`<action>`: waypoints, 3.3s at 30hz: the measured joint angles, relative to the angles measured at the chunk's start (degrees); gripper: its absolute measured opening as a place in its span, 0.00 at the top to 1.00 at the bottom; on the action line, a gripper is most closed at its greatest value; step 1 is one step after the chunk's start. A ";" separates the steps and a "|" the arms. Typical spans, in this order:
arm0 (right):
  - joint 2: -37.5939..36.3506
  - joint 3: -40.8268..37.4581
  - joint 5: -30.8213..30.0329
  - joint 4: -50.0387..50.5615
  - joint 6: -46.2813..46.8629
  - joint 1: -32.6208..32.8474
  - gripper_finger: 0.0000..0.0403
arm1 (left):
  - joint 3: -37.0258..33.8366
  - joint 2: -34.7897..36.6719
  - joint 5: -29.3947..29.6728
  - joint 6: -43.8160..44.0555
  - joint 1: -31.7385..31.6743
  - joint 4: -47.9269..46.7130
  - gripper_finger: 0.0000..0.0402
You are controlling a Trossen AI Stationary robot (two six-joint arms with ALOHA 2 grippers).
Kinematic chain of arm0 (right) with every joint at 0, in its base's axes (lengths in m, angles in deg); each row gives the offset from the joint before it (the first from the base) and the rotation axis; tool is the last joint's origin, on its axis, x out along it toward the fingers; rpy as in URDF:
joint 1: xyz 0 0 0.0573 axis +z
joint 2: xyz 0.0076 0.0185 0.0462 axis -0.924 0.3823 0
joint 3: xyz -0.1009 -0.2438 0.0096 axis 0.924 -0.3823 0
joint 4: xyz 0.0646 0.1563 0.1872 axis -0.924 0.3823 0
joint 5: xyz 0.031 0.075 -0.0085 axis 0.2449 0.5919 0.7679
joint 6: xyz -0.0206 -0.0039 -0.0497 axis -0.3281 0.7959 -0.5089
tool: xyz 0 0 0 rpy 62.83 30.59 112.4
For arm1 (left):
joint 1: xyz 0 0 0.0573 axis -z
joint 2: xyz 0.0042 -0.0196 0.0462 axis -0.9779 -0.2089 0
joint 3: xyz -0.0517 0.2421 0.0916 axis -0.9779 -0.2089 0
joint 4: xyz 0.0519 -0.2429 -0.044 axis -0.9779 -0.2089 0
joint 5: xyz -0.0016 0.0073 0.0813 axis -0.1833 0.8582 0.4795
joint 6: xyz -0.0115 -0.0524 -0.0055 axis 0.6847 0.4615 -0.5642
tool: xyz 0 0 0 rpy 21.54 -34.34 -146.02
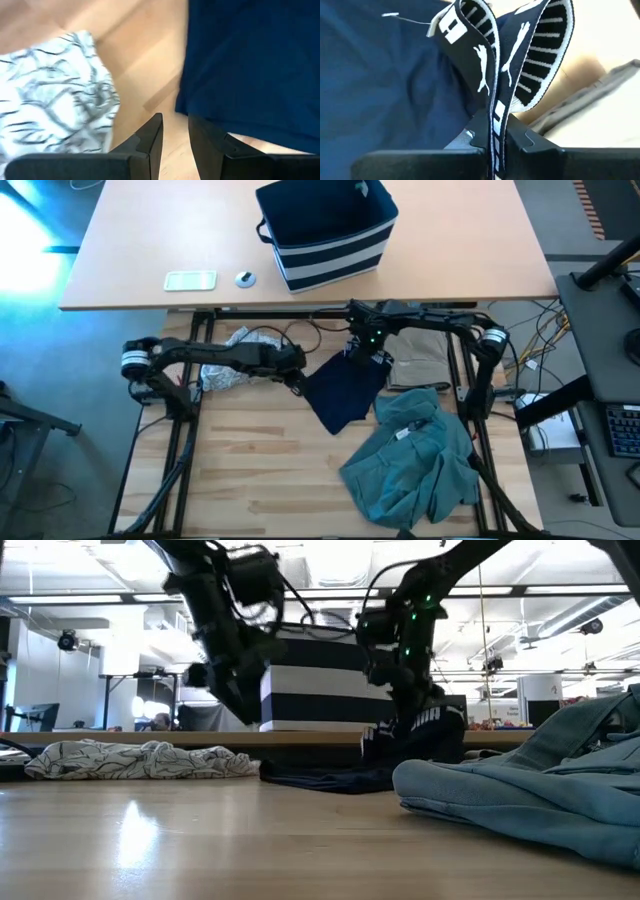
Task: Fold Laundry from Bin
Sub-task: Fold the blue boxer
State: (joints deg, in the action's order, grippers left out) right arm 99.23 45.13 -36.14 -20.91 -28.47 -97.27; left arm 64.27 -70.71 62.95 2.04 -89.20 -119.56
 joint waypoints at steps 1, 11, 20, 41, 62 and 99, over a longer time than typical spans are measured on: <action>-0.85 0.00 -0.08 0.21 1.02 0.07 0.97 | -0.37 1.50 0.37 0.00 -0.23 -0.23 0.81; -4.39 -0.22 -8.95 0.39 16.84 1.20 0.97 | -3.19 13.19 1.66 0.26 -1.17 -2.22 0.81; -3.75 -0.22 -8.81 -6.47 28.10 7.32 0.97 | -3.22 17.14 1.65 0.48 -1.19 -2.08 0.81; 2.84 -0.37 -10.66 -12.15 36.49 10.50 0.94 | -3.24 17.65 1.02 -1.51 -1.19 -3.53 0.81; 1.12 -0.44 3.84 -19.91 31.20 11.17 0.57 | -11.95 17.17 -2.47 -1.79 1.08 3.30 0.81; 28.90 32.39 -7.08 9.70 25.51 18.67 0.61 | -28.82 12.36 -8.12 -1.44 6.77 38.94 0.81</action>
State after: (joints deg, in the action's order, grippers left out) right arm 128.13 77.53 -43.21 -11.22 -2.96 -78.59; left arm 35.45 -58.36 54.83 0.60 -82.42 -80.61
